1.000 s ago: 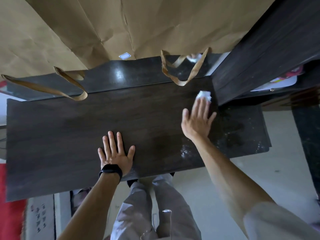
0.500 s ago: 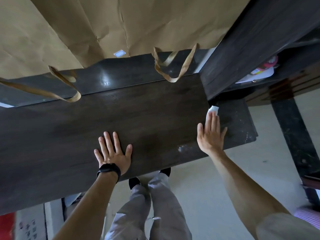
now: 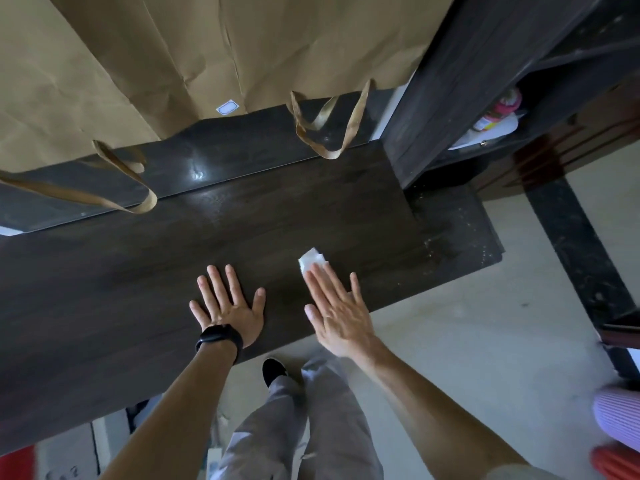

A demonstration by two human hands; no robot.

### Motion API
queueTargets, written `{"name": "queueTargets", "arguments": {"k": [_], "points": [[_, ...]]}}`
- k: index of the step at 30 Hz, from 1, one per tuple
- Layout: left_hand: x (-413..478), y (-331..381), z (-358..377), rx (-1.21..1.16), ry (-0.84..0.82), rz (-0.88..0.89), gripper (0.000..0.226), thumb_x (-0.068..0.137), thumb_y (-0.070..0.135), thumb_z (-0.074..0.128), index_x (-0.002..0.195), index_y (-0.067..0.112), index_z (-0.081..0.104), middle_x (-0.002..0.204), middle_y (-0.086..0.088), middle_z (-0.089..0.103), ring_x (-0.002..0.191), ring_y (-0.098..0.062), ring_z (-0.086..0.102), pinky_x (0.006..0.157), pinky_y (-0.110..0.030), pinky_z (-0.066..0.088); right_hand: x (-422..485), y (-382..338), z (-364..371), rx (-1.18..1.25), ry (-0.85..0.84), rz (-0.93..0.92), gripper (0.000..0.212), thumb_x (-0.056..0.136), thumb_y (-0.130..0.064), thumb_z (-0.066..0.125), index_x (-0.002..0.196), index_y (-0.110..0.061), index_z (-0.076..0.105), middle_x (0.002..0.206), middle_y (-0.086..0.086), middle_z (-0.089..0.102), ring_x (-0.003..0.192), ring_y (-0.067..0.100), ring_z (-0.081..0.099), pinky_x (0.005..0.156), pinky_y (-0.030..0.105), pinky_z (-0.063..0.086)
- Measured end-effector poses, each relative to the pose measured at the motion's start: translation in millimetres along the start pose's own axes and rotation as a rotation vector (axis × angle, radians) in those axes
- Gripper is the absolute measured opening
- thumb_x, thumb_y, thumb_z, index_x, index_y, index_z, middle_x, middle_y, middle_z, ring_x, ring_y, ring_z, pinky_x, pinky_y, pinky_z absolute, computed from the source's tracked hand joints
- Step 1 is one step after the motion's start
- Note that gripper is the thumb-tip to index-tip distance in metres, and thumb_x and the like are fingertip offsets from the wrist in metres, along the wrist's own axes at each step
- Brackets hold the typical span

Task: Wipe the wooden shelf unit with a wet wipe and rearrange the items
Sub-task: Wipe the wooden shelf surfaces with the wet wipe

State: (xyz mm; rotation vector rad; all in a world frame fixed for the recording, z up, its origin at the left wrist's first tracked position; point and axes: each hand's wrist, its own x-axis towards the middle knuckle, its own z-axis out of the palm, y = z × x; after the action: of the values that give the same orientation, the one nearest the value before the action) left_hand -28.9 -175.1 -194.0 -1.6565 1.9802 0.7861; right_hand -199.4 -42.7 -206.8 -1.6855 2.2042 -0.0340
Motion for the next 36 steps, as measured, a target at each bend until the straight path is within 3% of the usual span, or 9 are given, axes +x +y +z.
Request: {"name": "queueTargets", "arguments": {"k": [5,8,12,16,20,25,29,33,36], "points": [[-5.6,-9.2,-1.8,0.018,0.020,0.089,0.080,0.096,0.067,0.014,0.153,0.023,-0.023,0.157,-0.005,-0.036,0.146,-0.028,-0.030,0.119,-0.055,-0.008,-11.1,115.1,-26.9,0.069,0.050,0.605,0.068,0.099,-0.052,0.005,0.159,-0.021,-0.001,0.167,0.000,-0.002,0.154,0.017,-0.005,0.119,0.064,0.009],[-17.1,-25.2,-8.0,-0.013,0.141,0.217,0.075,0.098,0.063,0.018,0.157,0.023,-0.006,0.164,-0.003,-0.019,0.151,-0.024,-0.017,0.121,-0.052,0.000,-0.7,116.4,-31.3,0.134,0.090,0.722,0.070,0.099,-0.053,0.002,0.158,-0.017,-0.004,0.167,0.003,-0.004,0.154,0.021,-0.005,0.120,0.062,0.008],[-39.6,-51.5,1.3,0.090,0.212,0.383,0.066,0.101,0.058,0.020,0.158,0.030,-0.002,0.164,0.004,-0.014,0.150,-0.016,-0.013,0.121,-0.049,0.001,0.9,9.1,-6.0,0.087,0.101,0.504,0.067,0.102,-0.051,0.009,0.158,-0.015,0.002,0.167,0.003,-0.002,0.153,0.022,-0.007,0.122,0.055,0.004],[-54.1,-63.6,24.4,0.101,0.163,0.343,0.064,0.096,0.058,0.004,0.156,0.039,0.001,0.162,0.008,-0.016,0.151,-0.016,-0.012,0.122,-0.051,0.007,-7.5,-88.0,20.5,0.068,0.026,0.132,0.063,0.104,-0.047,0.017,0.159,-0.019,0.001,0.166,-0.002,-0.008,0.152,0.016,-0.013,0.122,0.051,0.000],[-52.4,-63.5,28.6,0.084,0.122,0.320,0.060,0.097,0.058,0.002,0.154,0.043,-0.006,0.160,0.010,-0.022,0.147,-0.012,-0.021,0.121,-0.052,0.001,-20.4,-43.4,16.5,-0.004,-0.012,-0.065,0.061,0.105,-0.046,0.017,0.159,-0.024,-0.003,0.166,-0.008,-0.013,0.151,0.011,-0.015,0.122,0.056,0.009],[-55.8,-57.8,28.1,0.103,0.098,0.296,0.063,0.093,0.061,-0.001,0.152,0.043,-0.014,0.160,0.008,-0.026,0.149,-0.018,-0.021,0.121,-0.053,-0.002,-40.2,97.0,-17.4,0.093,0.093,0.616,0.065,0.100,-0.046,0.008,0.159,-0.018,0.003,0.167,0.002,-0.001,0.154,0.019,-0.003,0.118,0.063,0.015],[-56.9,-55.5,29.6,0.096,0.093,0.287,0.068,0.087,0.063,-0.009,0.151,0.043,-0.018,0.157,0.008,-0.030,0.149,-0.019,-0.022,0.120,-0.054,-0.002,-20.0,83.1,-22.5,0.217,0.111,0.788,0.070,0.097,-0.051,-0.002,0.157,-0.015,-0.006,0.167,0.005,-0.009,0.153,0.021,-0.011,0.120,0.063,0.006],[-56.8,-55.9,29.3,0.097,0.122,0.304,0.062,0.098,0.056,0.007,0.154,0.039,-0.010,0.159,0.006,-0.023,0.151,-0.020,-0.016,0.120,-0.055,0.003,-19.2,-35.2,8.4,0.144,0.056,0.444,0.064,0.103,-0.048,0.006,0.157,-0.017,-0.006,0.165,0.002,-0.016,0.151,0.020,-0.018,0.119,0.054,-0.009],[-60.6,-64.1,24.9,0.047,0.182,0.297,0.059,0.104,0.042,0.025,0.157,0.032,0.004,0.163,0.006,-0.009,0.152,-0.019,-0.005,0.122,-0.054,0.009,-24.8,-101.3,27.9,0.108,-0.019,0.051,0.063,0.105,-0.047,0.013,0.158,-0.019,-0.005,0.166,-0.002,-0.015,0.151,0.016,-0.019,0.122,0.054,-0.001]]}}
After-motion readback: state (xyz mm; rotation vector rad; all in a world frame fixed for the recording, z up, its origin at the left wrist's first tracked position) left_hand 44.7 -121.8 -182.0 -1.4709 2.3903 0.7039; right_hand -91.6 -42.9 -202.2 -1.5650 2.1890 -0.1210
